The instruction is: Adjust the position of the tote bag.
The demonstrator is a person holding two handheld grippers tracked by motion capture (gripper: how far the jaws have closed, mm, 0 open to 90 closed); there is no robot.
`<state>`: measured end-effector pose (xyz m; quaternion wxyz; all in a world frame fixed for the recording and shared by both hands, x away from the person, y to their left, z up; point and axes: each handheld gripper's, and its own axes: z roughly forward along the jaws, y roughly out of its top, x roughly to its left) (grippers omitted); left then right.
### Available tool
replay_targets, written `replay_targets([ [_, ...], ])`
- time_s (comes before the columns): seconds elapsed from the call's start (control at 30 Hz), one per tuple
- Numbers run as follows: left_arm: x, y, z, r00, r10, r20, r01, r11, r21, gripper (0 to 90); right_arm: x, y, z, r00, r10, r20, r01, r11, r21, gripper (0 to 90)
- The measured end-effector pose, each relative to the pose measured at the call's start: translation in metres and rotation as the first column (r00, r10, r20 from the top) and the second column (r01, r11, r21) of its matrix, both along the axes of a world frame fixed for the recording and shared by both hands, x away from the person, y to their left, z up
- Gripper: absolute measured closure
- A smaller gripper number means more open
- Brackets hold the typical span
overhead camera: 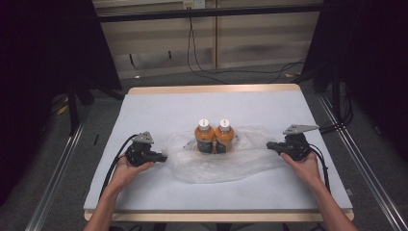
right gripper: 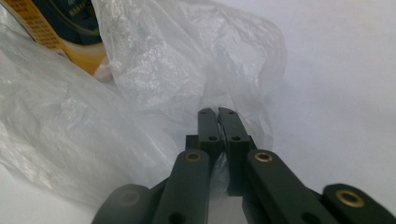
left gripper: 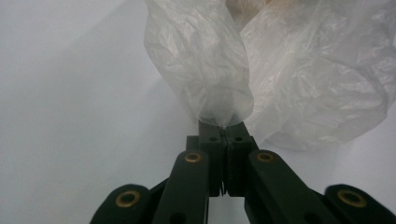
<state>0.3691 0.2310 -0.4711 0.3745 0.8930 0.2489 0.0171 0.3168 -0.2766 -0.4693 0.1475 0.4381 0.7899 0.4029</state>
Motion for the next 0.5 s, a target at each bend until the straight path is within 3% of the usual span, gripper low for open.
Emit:
replay_targets([
  [0.3,0.002,0.005,-0.006,0.9999,-0.004,-0.012,0.004,0.9999,0.010,88.8,0.005,0.001,-0.012,0.9990,-0.011,-0.042,0.007,0.9967,-0.081,89.3],
  [0.33,0.002,0.005,-0.007,0.9999,0.002,-0.011,-0.002,1.0000,-0.006,88.8,0.006,0.001,-0.013,0.9989,-0.010,-0.047,0.005,0.9958,-0.091,89.3],
  [0.5,0.001,0.006,-0.007,0.9996,0.010,-0.028,-0.011,0.9997,-0.022,87.7,0.006,0.001,-0.014,0.9983,-0.017,-0.057,0.012,0.9966,-0.082,88.7],
])
